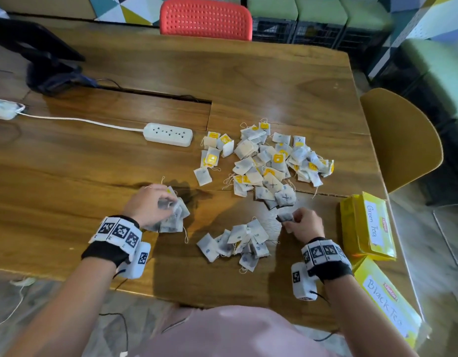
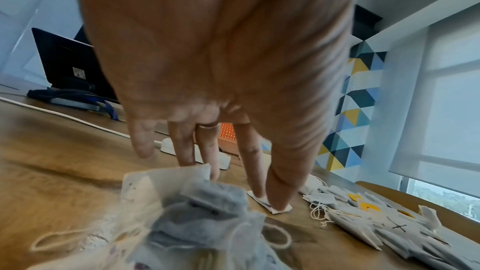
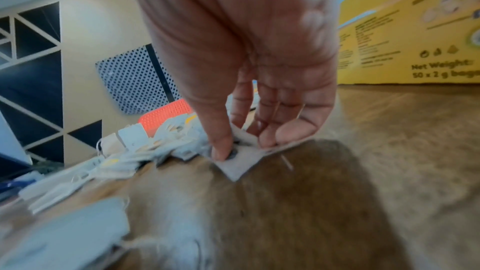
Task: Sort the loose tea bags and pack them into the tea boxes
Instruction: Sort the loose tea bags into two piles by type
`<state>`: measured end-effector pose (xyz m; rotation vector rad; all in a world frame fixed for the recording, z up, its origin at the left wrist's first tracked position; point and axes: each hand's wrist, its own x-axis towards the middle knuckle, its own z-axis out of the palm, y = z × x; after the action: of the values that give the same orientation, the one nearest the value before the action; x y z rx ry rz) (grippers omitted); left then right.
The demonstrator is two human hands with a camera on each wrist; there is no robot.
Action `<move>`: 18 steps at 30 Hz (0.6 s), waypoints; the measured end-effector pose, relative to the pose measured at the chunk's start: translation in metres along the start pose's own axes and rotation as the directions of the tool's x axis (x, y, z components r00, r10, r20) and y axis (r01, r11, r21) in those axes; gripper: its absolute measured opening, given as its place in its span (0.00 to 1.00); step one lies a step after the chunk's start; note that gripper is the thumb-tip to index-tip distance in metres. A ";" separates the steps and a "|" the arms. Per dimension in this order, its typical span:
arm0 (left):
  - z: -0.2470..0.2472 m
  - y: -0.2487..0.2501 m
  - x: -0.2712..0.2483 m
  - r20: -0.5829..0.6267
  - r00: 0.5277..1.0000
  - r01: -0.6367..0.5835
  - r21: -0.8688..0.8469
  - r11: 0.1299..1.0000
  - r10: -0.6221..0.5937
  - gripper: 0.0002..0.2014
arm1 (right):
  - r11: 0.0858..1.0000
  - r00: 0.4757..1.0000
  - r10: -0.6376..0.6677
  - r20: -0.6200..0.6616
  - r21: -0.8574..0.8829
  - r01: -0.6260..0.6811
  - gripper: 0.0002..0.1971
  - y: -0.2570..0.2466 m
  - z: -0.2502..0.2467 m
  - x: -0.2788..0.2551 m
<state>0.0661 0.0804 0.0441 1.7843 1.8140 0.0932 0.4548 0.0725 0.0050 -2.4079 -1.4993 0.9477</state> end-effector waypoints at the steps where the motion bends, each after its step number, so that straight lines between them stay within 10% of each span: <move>1: 0.002 0.000 0.000 -0.029 1.000 -0.008 -0.011 1.000 0.007 0.10 | 1.000 1.000 0.003 0.012 0.022 -0.003 0.09 -0.001 -0.002 0.002; 9: 0.017 0.009 -0.012 -0.349 0.931 -0.162 -0.137 0.977 0.106 0.08 | 0.989 0.992 -0.114 -0.060 0.083 0.119 0.21 -0.033 -0.019 0.015; 18: 0.073 0.030 -0.040 -0.270 0.930 -0.326 -0.289 0.900 0.250 0.13 | 0.984 0.987 -0.154 -0.044 -0.101 0.149 0.13 -0.036 -0.010 0.025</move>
<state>0.1221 0.0205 0.0116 1.8380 1.5491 0.7049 0.4410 0.1133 0.0183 -2.3221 -1.7194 0.7919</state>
